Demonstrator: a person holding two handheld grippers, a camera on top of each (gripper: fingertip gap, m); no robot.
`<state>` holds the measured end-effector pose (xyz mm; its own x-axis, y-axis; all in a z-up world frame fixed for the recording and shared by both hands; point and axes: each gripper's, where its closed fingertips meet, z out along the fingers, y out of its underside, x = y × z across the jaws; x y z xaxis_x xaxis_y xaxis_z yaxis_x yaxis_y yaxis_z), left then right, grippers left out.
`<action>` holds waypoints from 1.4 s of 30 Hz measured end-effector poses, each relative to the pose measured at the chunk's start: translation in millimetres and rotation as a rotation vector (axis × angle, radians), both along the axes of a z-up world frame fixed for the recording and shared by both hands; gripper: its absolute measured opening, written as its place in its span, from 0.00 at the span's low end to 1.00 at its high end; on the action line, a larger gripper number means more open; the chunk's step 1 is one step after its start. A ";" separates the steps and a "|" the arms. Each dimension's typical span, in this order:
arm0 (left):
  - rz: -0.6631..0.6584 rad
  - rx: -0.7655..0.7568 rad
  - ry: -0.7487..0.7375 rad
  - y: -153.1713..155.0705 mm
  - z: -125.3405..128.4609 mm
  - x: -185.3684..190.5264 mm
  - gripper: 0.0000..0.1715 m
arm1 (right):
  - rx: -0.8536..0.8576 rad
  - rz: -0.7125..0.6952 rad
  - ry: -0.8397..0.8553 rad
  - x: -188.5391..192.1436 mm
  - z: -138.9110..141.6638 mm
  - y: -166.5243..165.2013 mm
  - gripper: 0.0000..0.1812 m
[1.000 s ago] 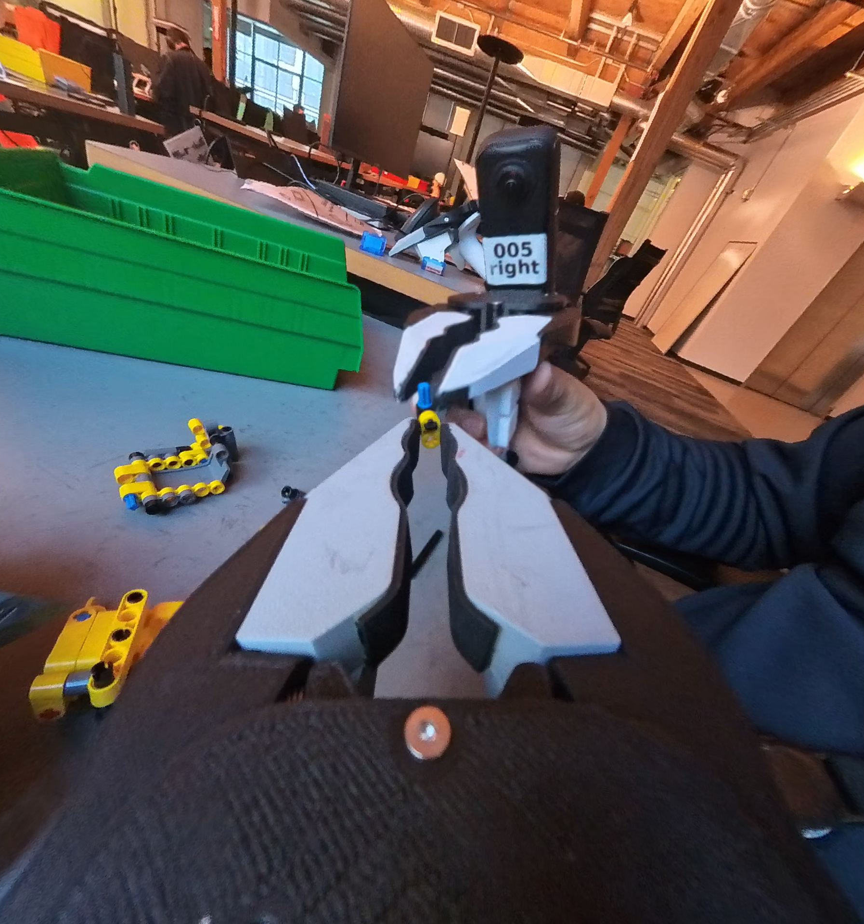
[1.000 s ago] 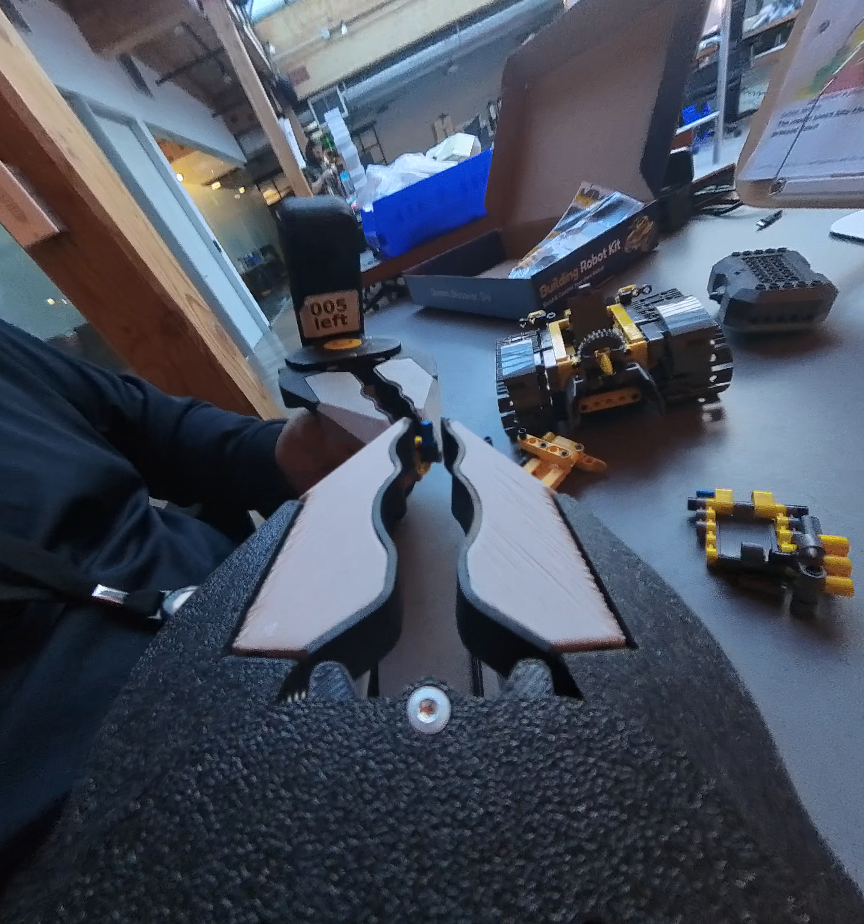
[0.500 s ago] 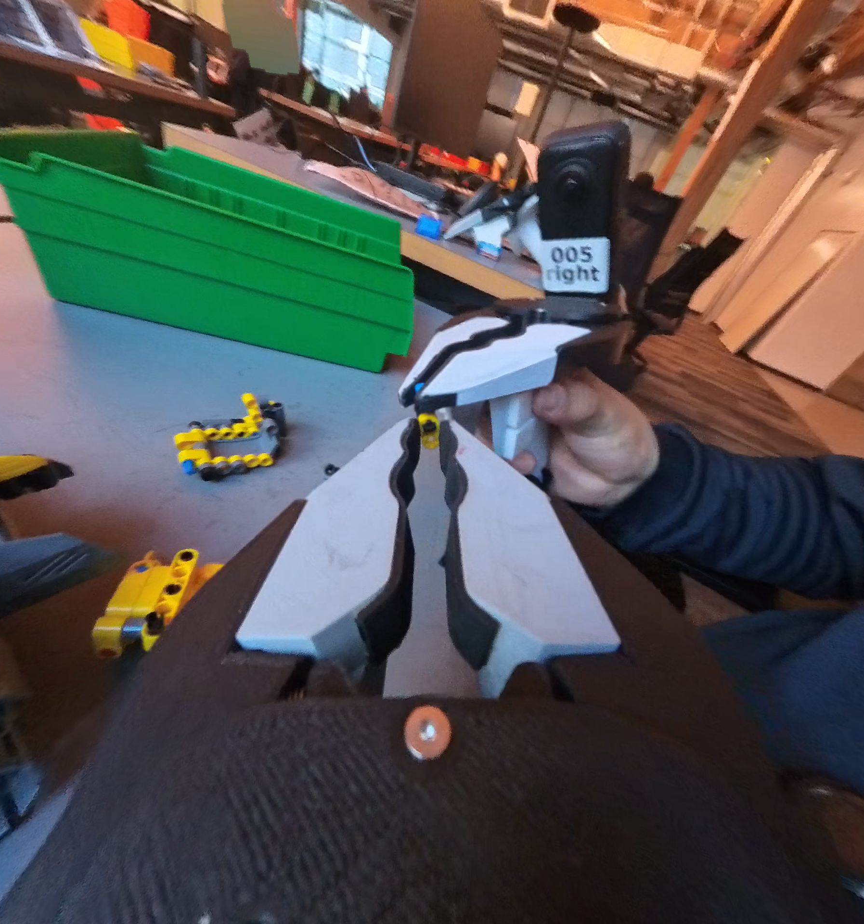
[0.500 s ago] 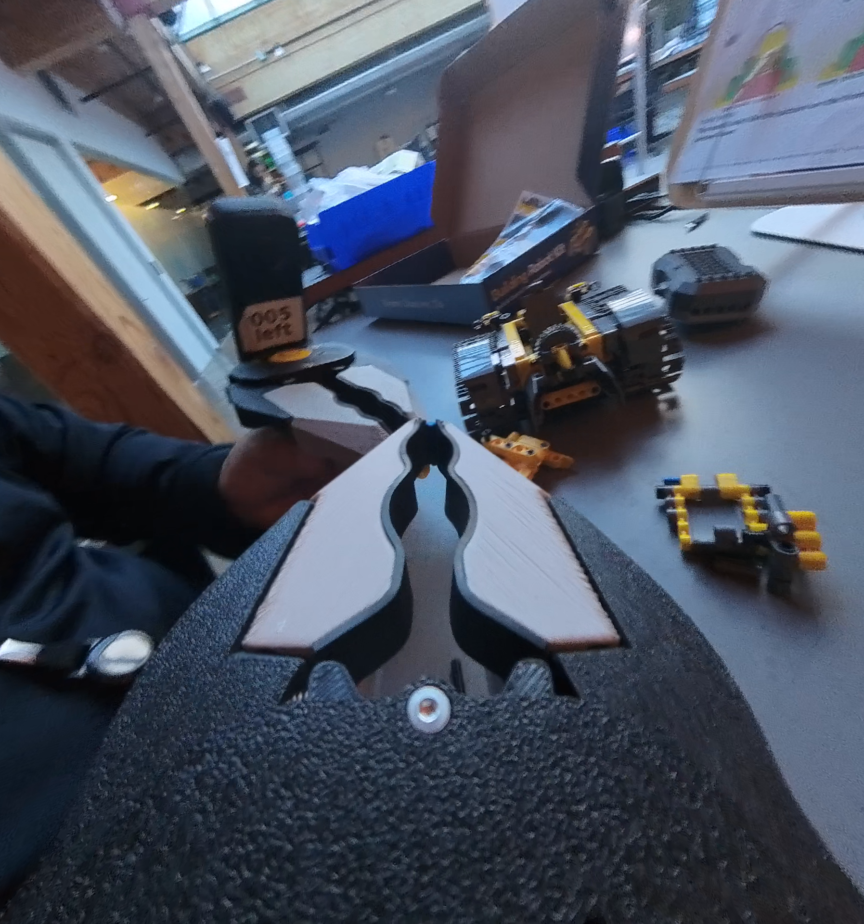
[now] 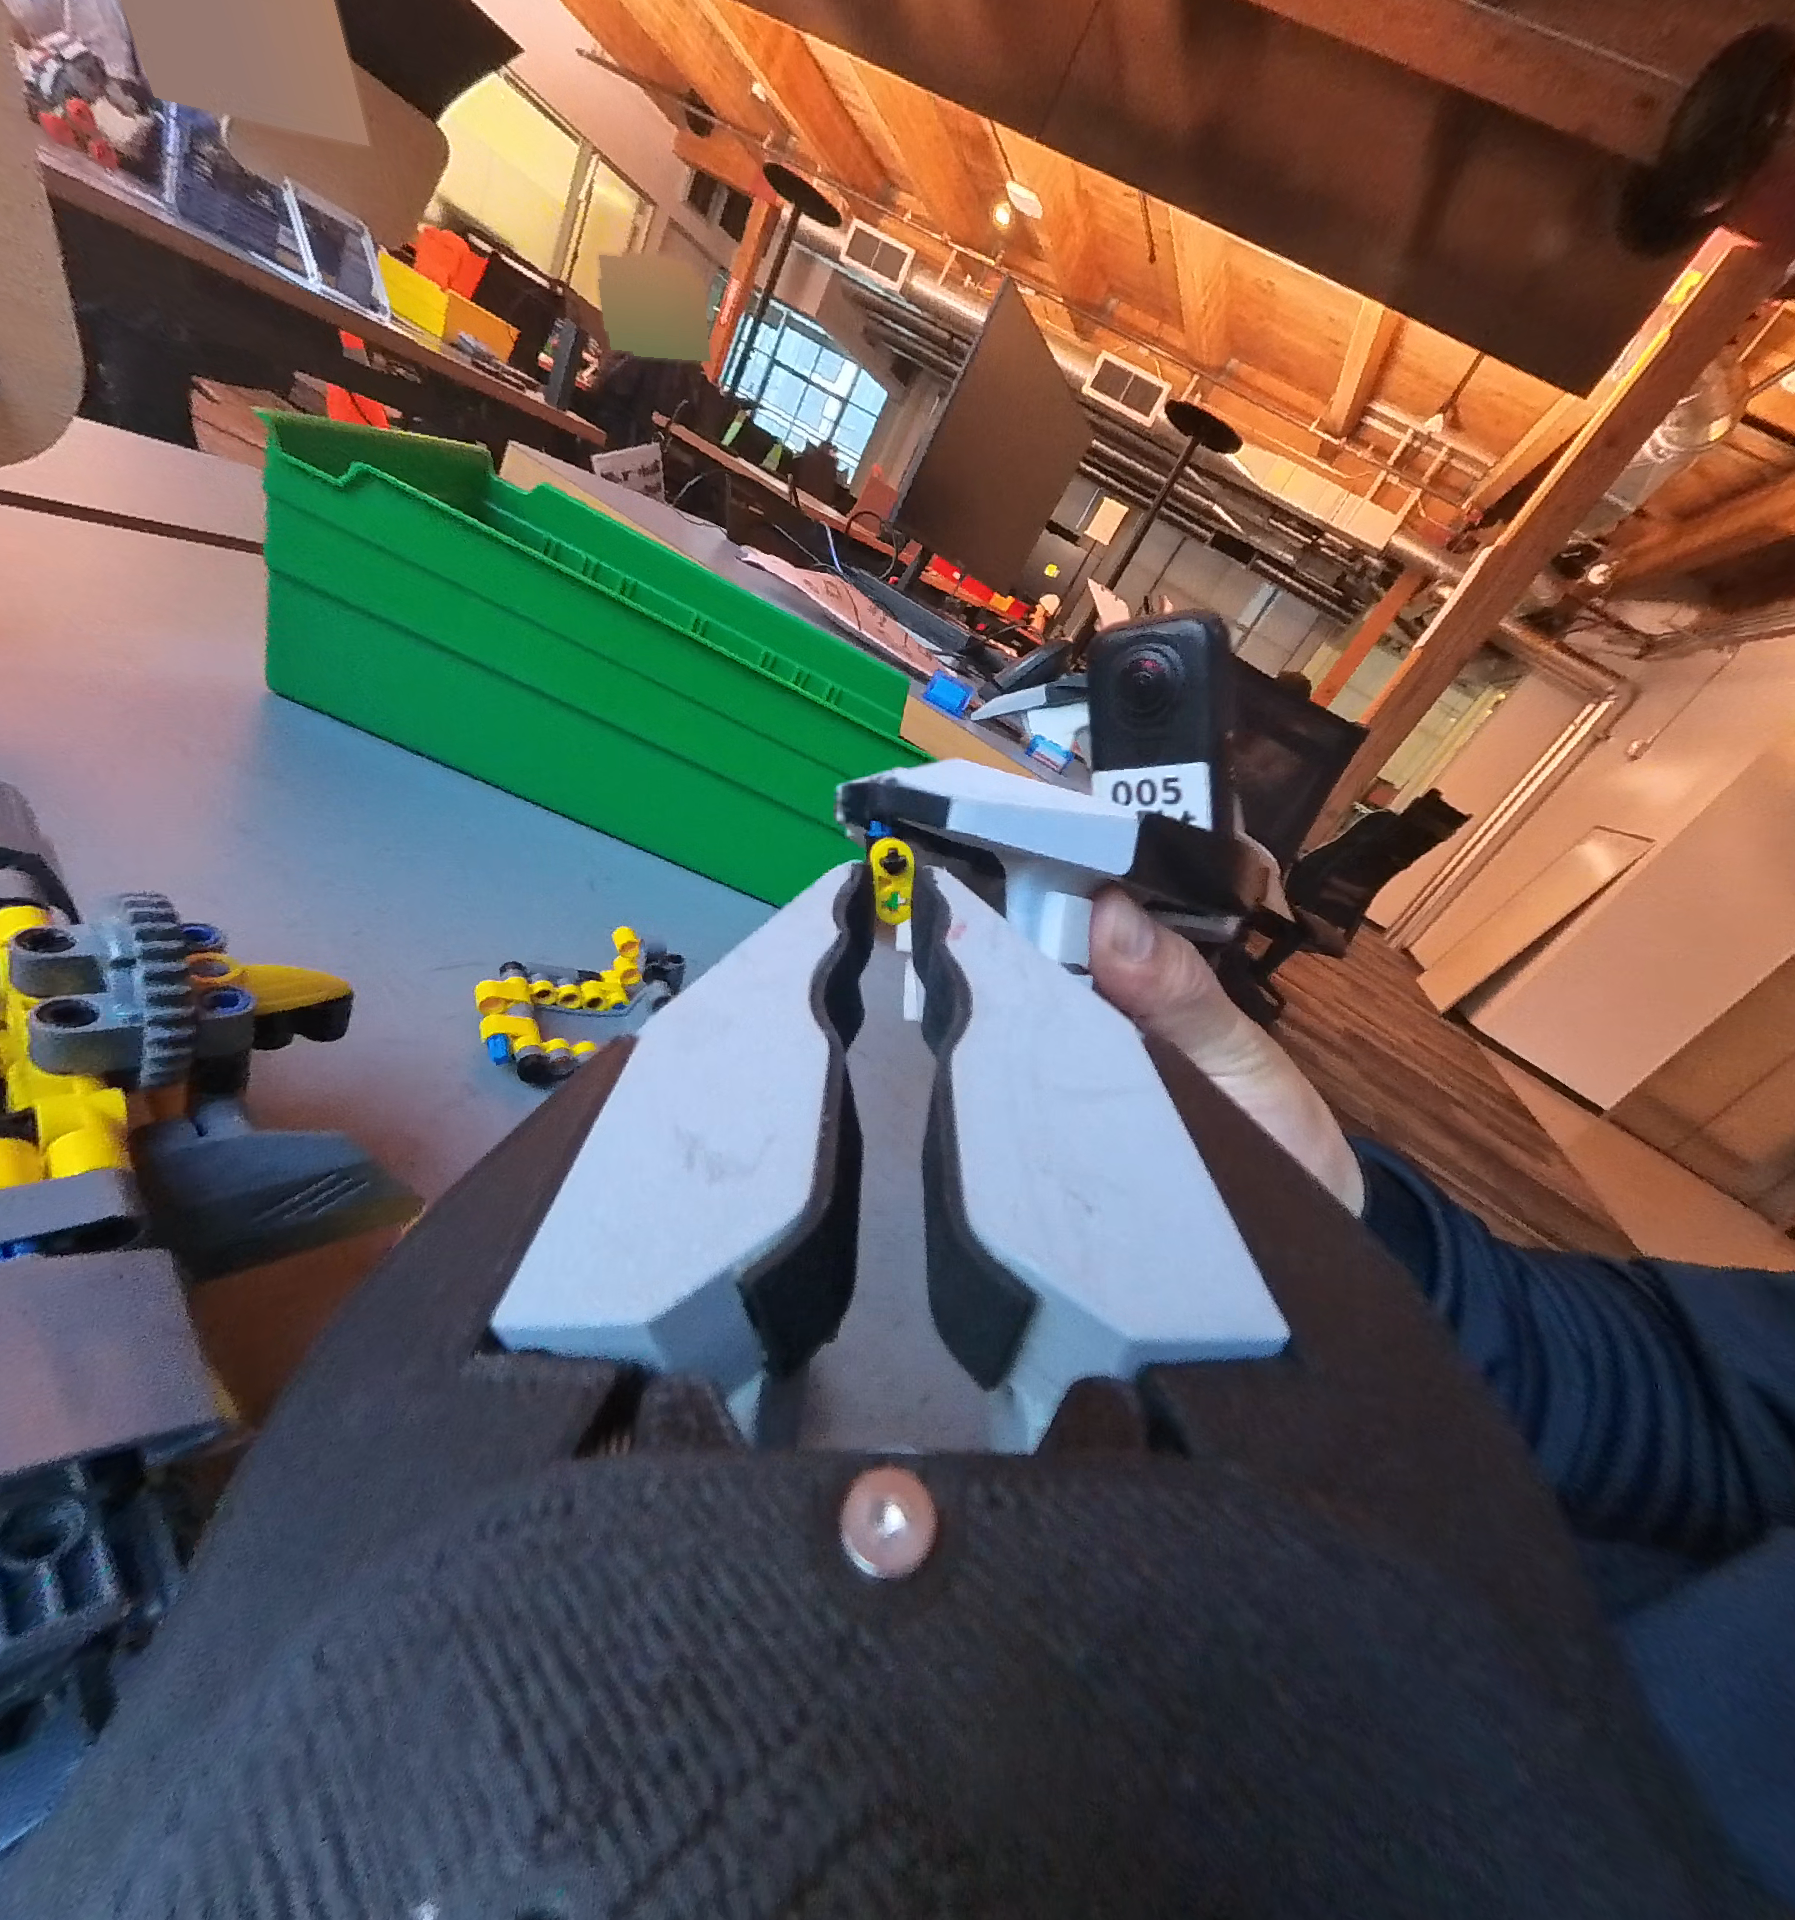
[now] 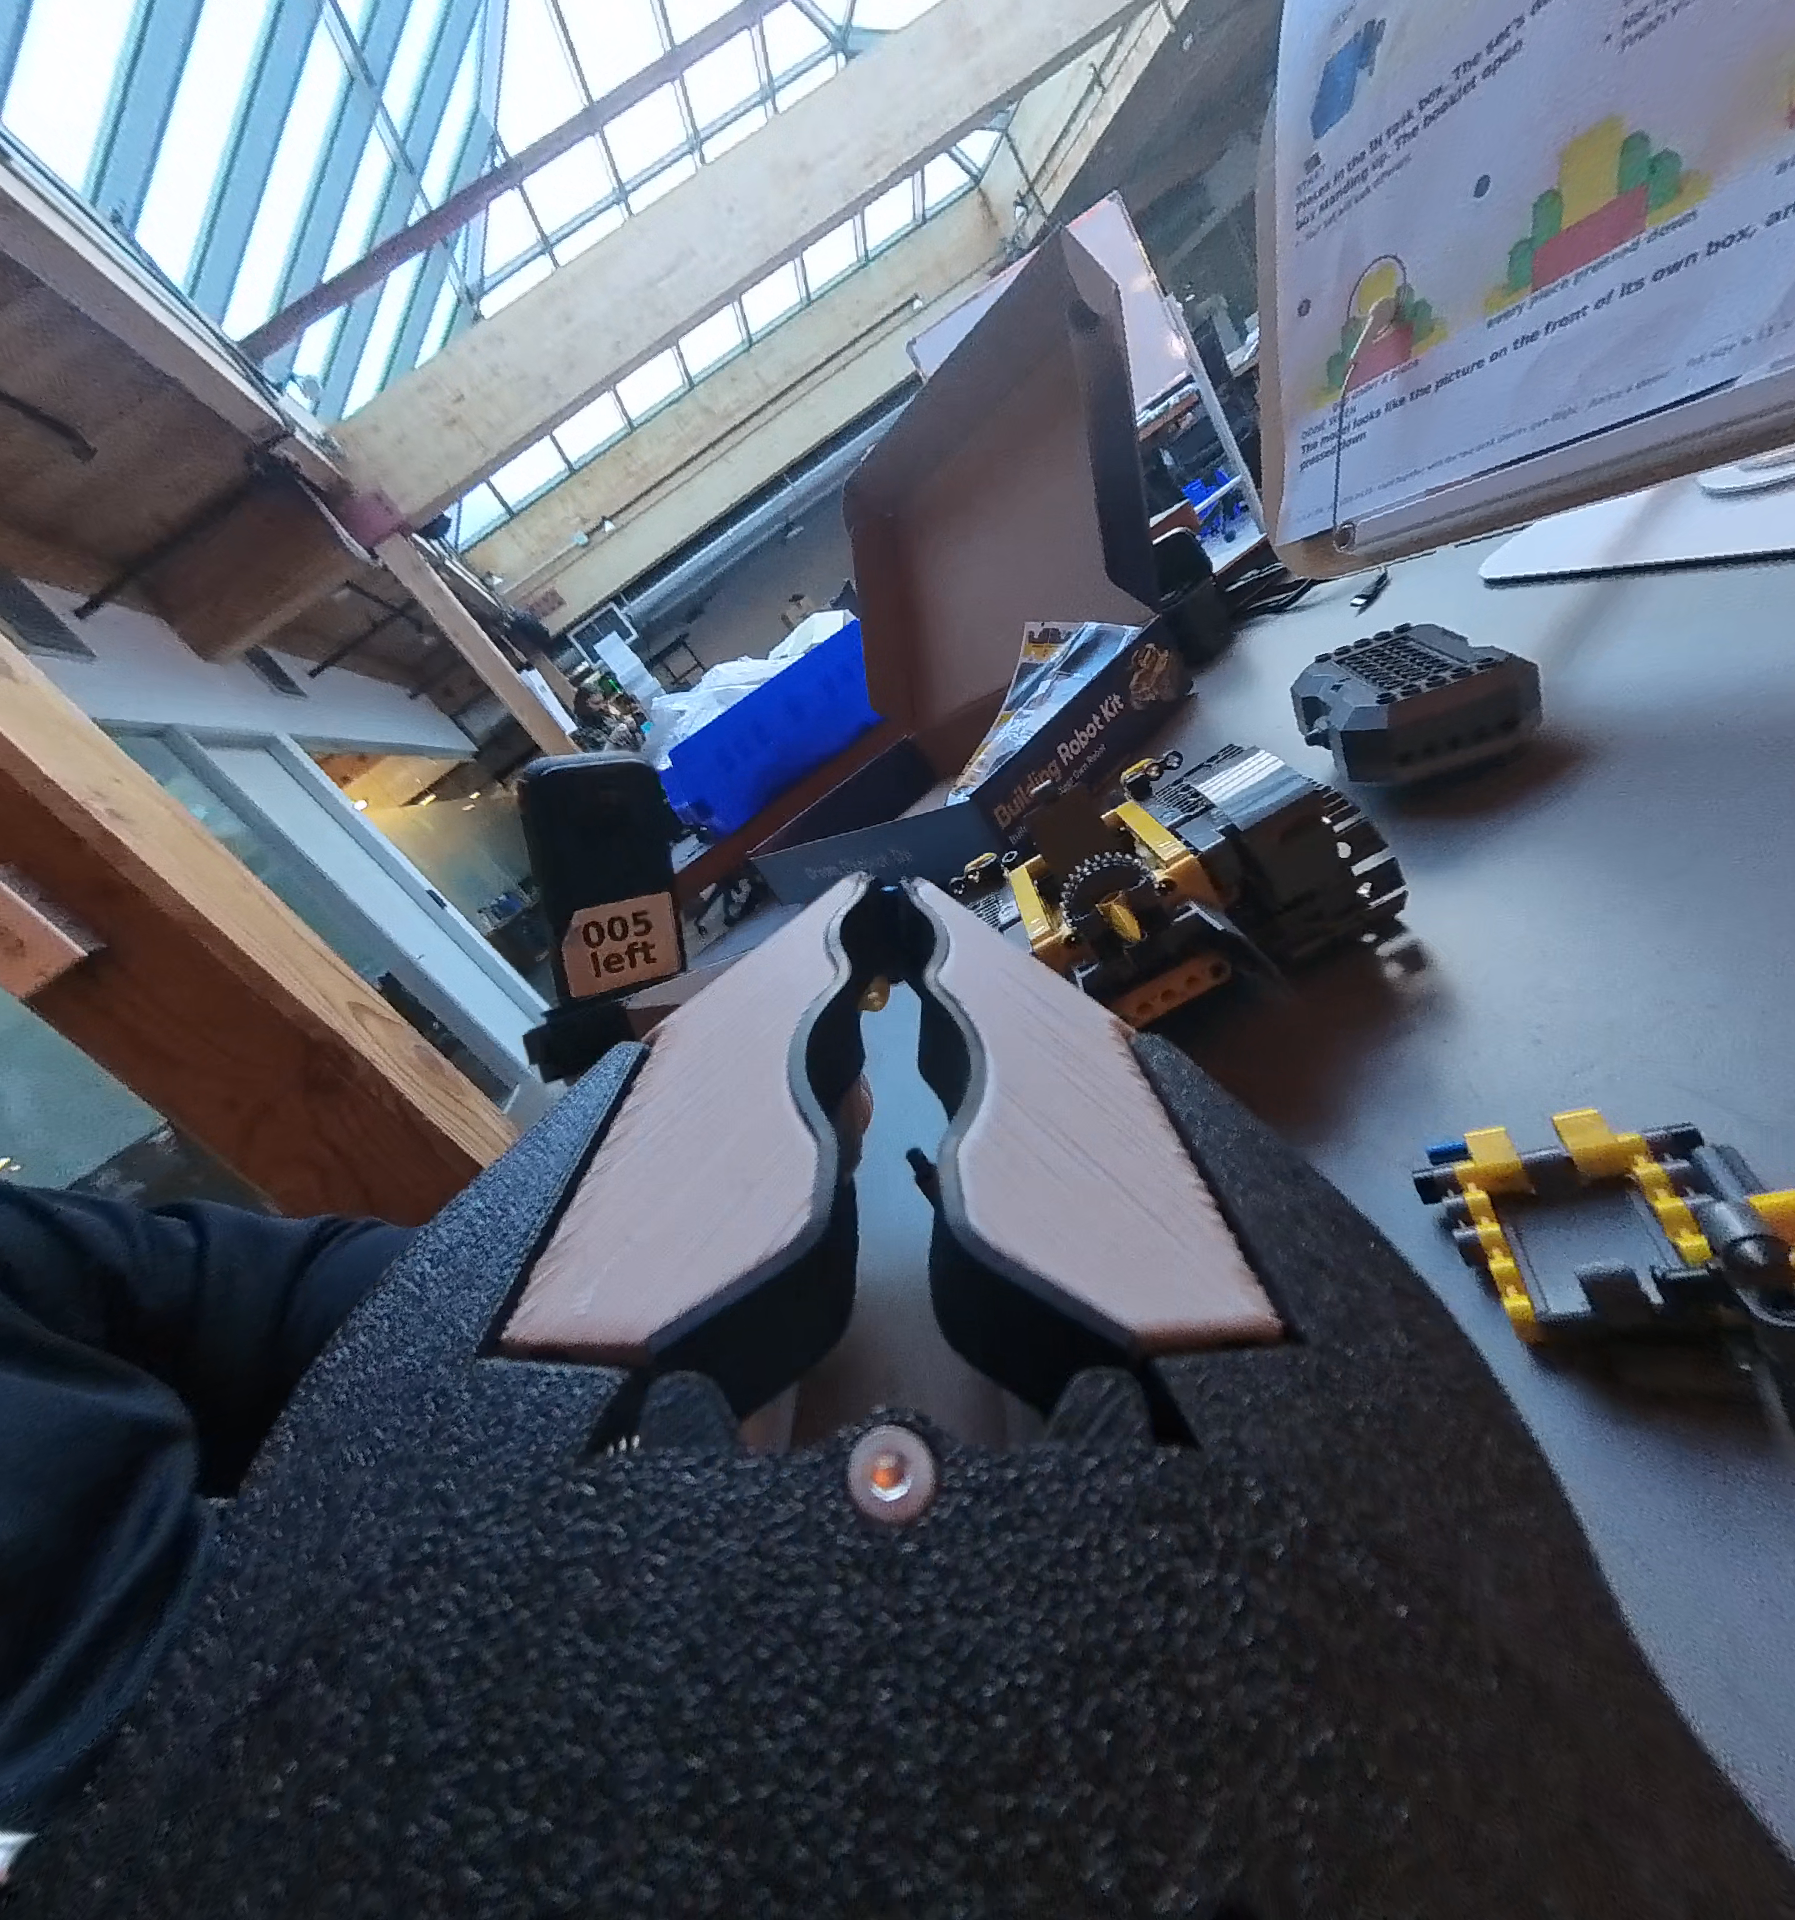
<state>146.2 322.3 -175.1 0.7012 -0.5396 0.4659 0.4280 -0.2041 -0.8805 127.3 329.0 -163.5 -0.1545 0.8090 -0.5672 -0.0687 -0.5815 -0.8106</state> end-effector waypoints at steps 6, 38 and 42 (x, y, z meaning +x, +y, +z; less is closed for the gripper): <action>0.023 0.008 -0.014 2.7 1.9 -8.8 0.04 | -0.028 -0.001 0.010 -8.5 2.7 3.2 0.00; 0.039 0.016 -0.060 1.6 3.1 -13.2 0.04 | -0.094 0.001 0.071 -15.2 7.4 5.1 0.00; -0.049 -0.068 -0.018 -9.7 -17.6 3.4 0.03 | -0.184 -0.110 0.311 24.2 49.8 44.1 0.00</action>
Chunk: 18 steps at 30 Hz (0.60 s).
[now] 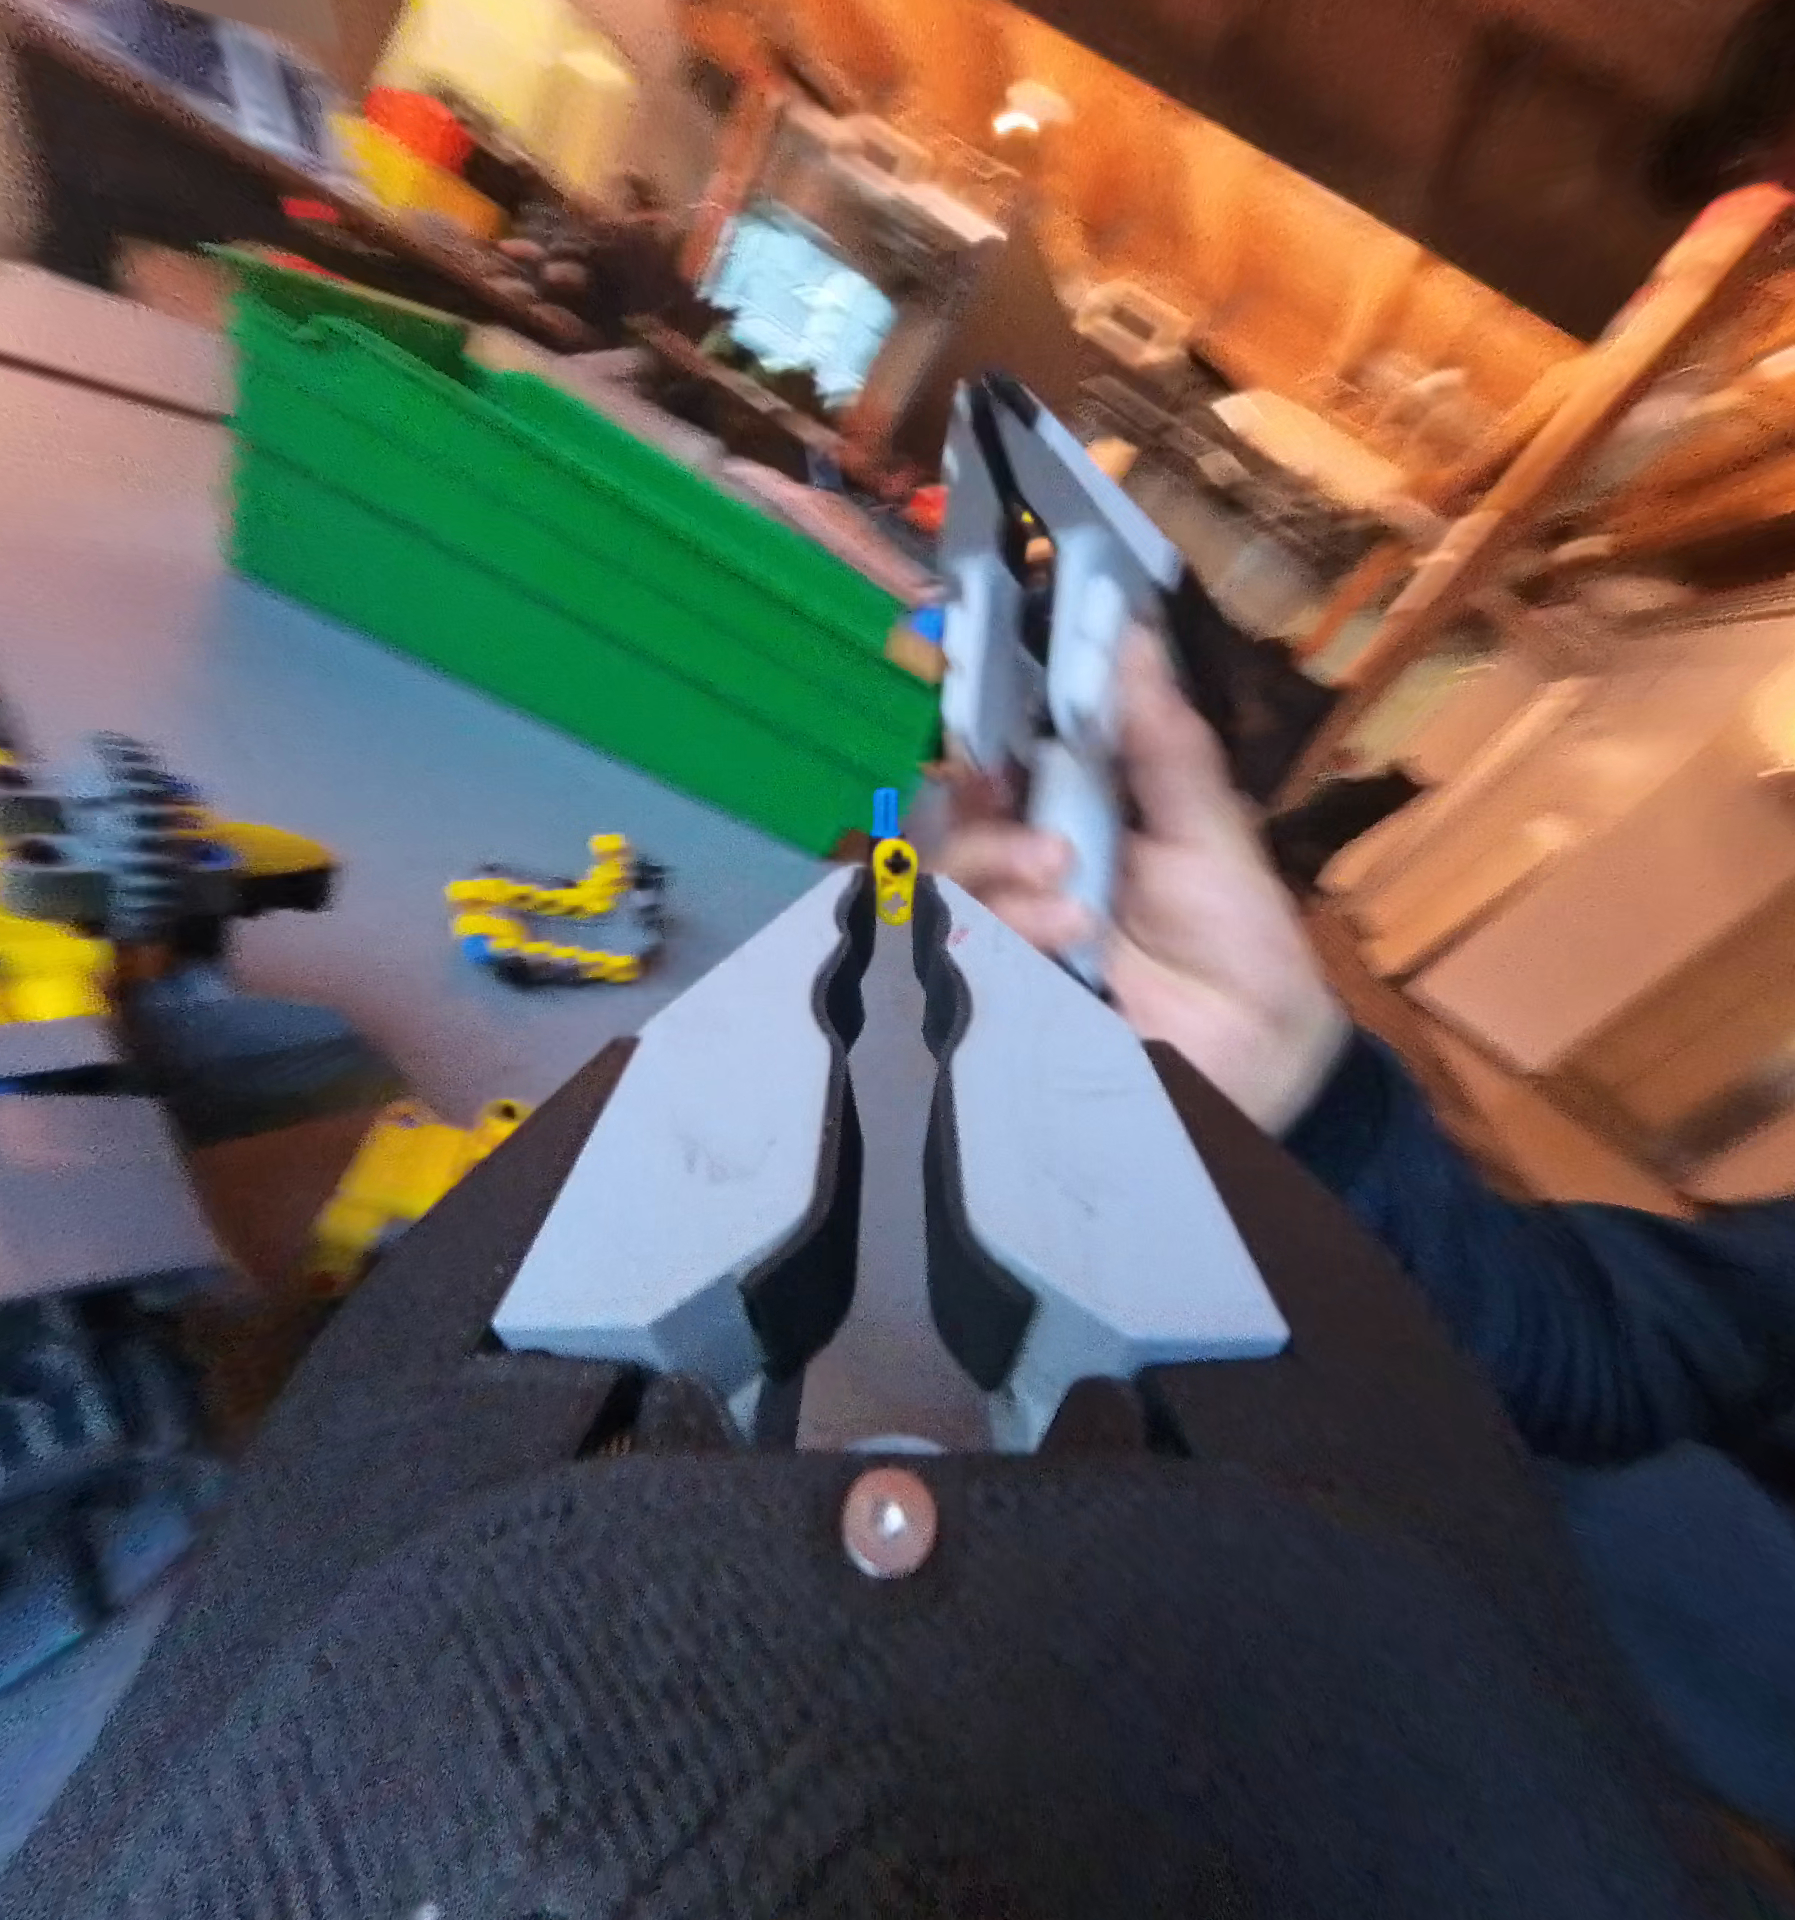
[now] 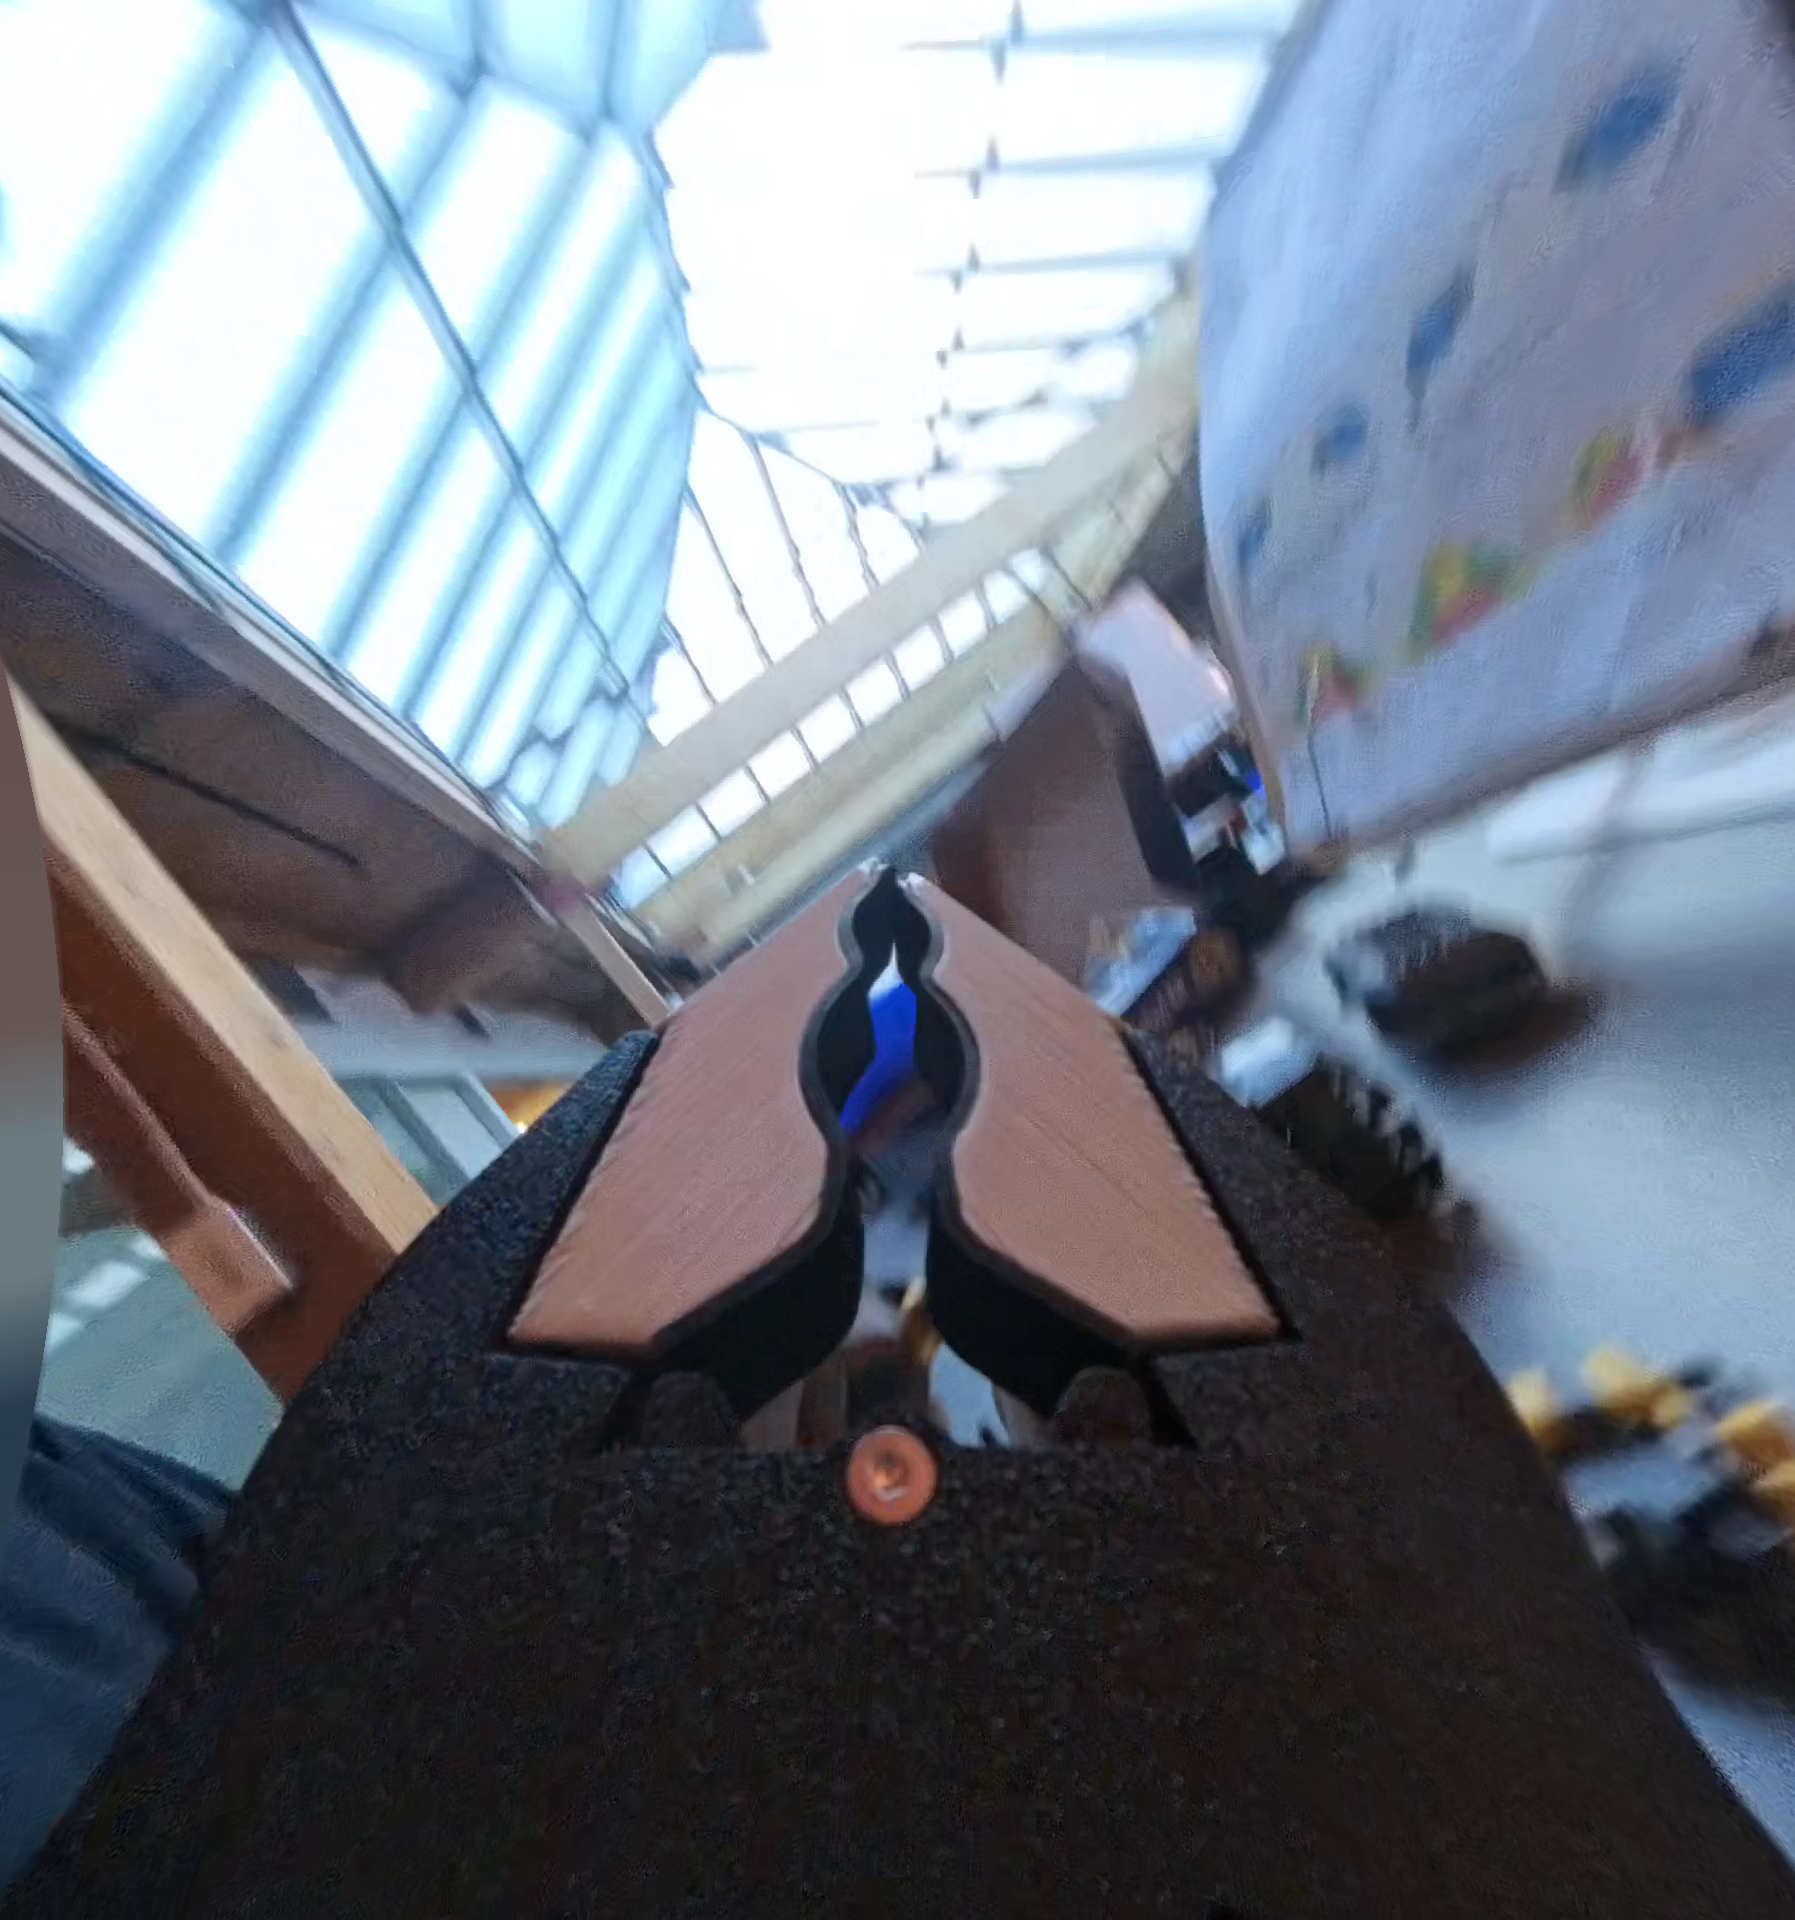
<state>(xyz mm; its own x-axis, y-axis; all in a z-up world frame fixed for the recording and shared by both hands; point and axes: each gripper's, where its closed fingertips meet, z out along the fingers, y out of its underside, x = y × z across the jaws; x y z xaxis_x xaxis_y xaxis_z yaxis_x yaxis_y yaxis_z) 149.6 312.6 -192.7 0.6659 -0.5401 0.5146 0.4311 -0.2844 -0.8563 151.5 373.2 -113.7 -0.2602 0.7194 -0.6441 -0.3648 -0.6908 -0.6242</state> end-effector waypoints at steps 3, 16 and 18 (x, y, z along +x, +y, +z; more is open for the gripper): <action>0.000 0.065 0.000 -7.6 11.4 0.0 0.03 | 0.163 -0.088 -0.078 39.7 29.9 39.8 0.00; -0.255 0.229 -0.076 -24.9 64.0 30.2 0.03 | 0.360 0.414 -0.161 17.3 12.2 -69.8 0.08; -0.255 0.237 -0.080 -26.7 68.3 32.1 0.03 | 0.327 0.449 -0.143 17.8 11.6 -73.6 0.05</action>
<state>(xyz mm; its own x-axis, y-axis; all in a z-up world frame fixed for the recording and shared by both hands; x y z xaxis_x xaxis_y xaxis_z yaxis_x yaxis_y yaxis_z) 181.7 285.9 -124.4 0.4568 -0.7943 0.4005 0.4401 -0.1895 -0.8777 169.3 299.5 -102.1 -0.5127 0.7263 -0.4579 0.0237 -0.5212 -0.8531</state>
